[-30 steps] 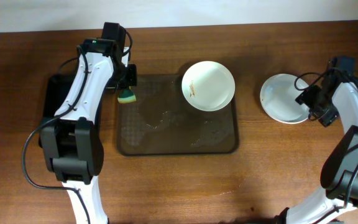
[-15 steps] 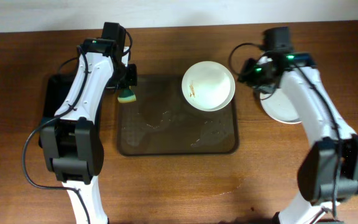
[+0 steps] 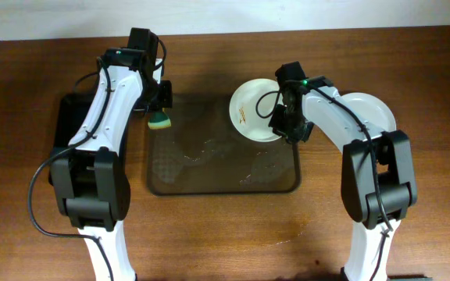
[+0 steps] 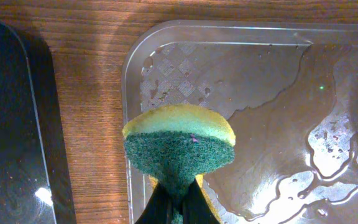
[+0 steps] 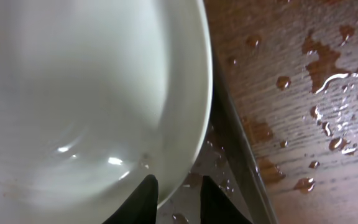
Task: Clean dirty plates on tray and stack at the side
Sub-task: 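Move the right gripper back to the remaining white plate on the tray, then grasp the white plate's rim with the right gripper and tilt it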
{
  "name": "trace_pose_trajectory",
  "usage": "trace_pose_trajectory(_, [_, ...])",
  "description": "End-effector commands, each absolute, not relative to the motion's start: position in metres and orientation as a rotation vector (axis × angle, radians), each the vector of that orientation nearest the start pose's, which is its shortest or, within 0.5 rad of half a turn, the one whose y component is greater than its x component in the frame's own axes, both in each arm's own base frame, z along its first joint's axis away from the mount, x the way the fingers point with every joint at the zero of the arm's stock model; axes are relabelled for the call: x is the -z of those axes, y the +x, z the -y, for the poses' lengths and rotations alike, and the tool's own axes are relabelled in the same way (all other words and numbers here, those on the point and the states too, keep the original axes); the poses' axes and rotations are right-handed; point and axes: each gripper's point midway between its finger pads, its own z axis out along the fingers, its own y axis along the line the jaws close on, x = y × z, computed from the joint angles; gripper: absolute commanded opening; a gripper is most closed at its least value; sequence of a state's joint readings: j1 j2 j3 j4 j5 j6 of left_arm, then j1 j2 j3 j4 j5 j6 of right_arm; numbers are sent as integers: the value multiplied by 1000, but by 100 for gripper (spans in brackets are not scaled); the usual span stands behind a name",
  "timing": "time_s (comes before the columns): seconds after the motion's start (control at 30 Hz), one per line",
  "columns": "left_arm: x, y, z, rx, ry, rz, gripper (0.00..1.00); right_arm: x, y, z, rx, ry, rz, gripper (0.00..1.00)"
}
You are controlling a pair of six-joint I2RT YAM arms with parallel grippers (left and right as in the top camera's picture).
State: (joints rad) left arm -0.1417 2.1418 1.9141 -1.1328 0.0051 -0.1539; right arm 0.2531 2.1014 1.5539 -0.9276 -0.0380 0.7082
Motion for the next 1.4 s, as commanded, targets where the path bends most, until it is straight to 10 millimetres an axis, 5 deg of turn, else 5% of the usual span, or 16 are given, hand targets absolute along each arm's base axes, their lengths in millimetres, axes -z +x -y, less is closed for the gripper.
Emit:
trace_pose_trajectory(0.0, [-111,462,69,78,9,-2906,0,-18,391,-120,-84,654,-3034,24])
trace_pose_trajectory(0.4, [-111,461,69,76,9,-2911,0,-22,329,-205,-231,215,-3253,17])
trace_pose_trajectory(0.53, [-111,460,69,76,9,-2914,0,-49,358,-212,-299,91,-3154,19])
trace_pose_trajectory(0.63, [-111,459,68,74,9,-2920,1,-89,409,-206,-365,-128,-2972,44])
trace_pose_trajectory(0.7, [-111,459,69,75,9,-2916,1,-99,432,-199,-372,-247,-2874,59])
trace_pose_trajectory(0.87, [-111,462,69,77,9,-2907,1,-69,446,-181,-325,-502,-2853,60])
trace_pose_trajectory(1.03, [-112,464,69,79,9,-2898,0,-35,428,-200,-510,-734,-2878,54])
trace_pose_trajectory(1.27, [-112,464,69,79,9,-2898,1,-9,415,-209,-641,-627,-2982,38])
trace_pose_trajectory(1.33, [-112,464,70,79,9,-2898,0,-10,416,-210,-646,-502,-3020,26])
trace_pose_trajectory(1.37, [-112,464,70,79,9,-2898,1,-10,417,-210,-651,-349,-3059,13])
